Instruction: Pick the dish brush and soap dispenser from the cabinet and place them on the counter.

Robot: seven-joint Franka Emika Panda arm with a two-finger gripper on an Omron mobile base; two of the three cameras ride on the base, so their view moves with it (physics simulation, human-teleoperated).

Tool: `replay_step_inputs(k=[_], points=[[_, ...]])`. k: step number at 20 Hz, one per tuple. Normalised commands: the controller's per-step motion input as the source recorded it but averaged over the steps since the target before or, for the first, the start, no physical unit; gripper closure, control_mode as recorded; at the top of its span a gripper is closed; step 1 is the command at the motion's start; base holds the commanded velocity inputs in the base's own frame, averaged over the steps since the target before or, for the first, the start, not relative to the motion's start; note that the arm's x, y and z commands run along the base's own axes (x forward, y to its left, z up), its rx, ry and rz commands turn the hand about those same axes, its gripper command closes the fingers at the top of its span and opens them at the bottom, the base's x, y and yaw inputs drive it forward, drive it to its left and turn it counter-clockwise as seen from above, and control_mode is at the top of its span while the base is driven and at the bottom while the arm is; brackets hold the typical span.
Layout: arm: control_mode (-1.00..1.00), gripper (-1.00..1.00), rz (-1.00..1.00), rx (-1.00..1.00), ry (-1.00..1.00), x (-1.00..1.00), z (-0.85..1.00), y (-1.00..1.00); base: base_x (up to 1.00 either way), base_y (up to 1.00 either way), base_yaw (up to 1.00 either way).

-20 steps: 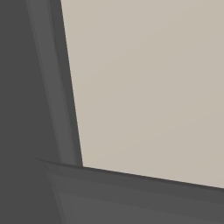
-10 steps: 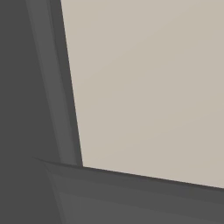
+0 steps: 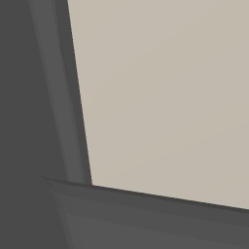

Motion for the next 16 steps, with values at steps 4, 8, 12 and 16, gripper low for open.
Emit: replay_step_inputs(k=[4,8,12,16], points=[[-1.00,-1.00,0.00,0.17,-0.16,0.03,0.00,0.14,0.00,0.00,0.00],[-1.00,-1.00,0.00,0.09,-0.20,0.00,0.00,0.09,0.00,0.00,0.00],[-1.00,-1.00,0.00,0.07,-0.12,0.19,0.00,0.20,0.00,0.00,0.00],[-1.00,-1.00,0.06,0.05,0.00,0.33,0.00,0.09,0.00,0.00,0.00]])
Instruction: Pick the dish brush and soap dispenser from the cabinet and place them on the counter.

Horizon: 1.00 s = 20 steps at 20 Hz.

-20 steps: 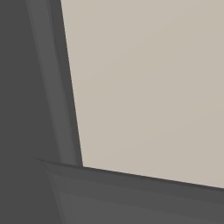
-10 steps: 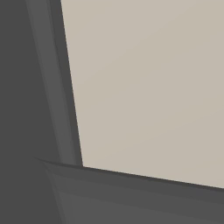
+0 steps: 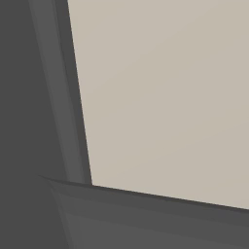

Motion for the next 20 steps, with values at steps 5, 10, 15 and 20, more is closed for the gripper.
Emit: replay_step_inputs(k=[5,10,15,20], points=[[-1.00,-1.00,0.05,0.03,-0.01,0.13,0.07,0.00,0.00,0.00,0.00],[-1.00,-1.00,0.02,0.01,0.00,0.27,0.08,0.00,0.00,0.00,0.00],[-1.00,-1.00,0.00,0.00,0.00,0.40,0.09,0.00,0.00,0.00,0.00],[-1.00,-1.00,0.00,0.04,-0.06,0.36,0.12,0.00,0.00,0.00,0.00]])
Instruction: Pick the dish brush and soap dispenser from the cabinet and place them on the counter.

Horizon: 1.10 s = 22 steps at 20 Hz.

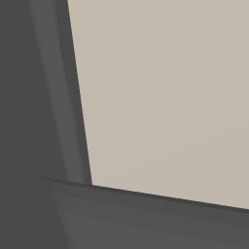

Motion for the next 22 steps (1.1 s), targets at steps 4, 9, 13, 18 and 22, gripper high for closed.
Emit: replay_step_inputs(k=[4,9,13,18,22], points=[[-1.00,-1.00,0.00,0.05,-0.06,0.43,0.13,0.00,0.00,0.00,0.00],[-1.00,-1.00,0.00,0.02,0.00,0.38,0.18,0.00,0.00,0.00,0.00],[-1.00,-1.00,0.03,0.05,0.00,0.29,0.27,0.00,0.00,0.00,0.00],[-1.00,-1.00,0.03,0.01,0.01,0.31,0.11,0.00,0.00,0.00,0.00],[-1.00,-1.00,0.00,0.00,0.04,0.40,0.00,0.01,0.00,0.00,0.00]])
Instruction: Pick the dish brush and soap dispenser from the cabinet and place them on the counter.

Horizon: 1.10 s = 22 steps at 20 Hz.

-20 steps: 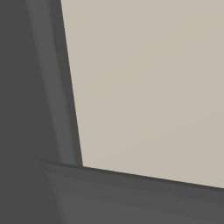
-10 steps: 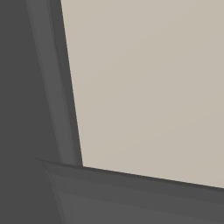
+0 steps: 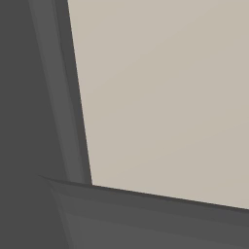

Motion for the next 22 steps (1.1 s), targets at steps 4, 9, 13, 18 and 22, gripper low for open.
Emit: replay_step_inputs(k=[4,9,13,18,22], points=[[-1.00,-1.00,0.01,0.00,-0.02,0.25,0.00,0.13,0.00,0.00,0.00],[-1.00,-1.00,0.00,0.00,-0.03,0.27,0.00,0.07,0.00,0.00,0.00],[-1.00,-1.00,0.00,0.00,-0.01,0.34,0.00,0.00,0.00,0.00,0.00],[-1.00,-1.00,0.00,0.00,0.00,0.37,0.00,0.02,0.00,0.00,0.00],[-1.00,-1.00,0.00,0.00,0.00,0.31,0.08,0.00,0.00,0.00,0.00]])
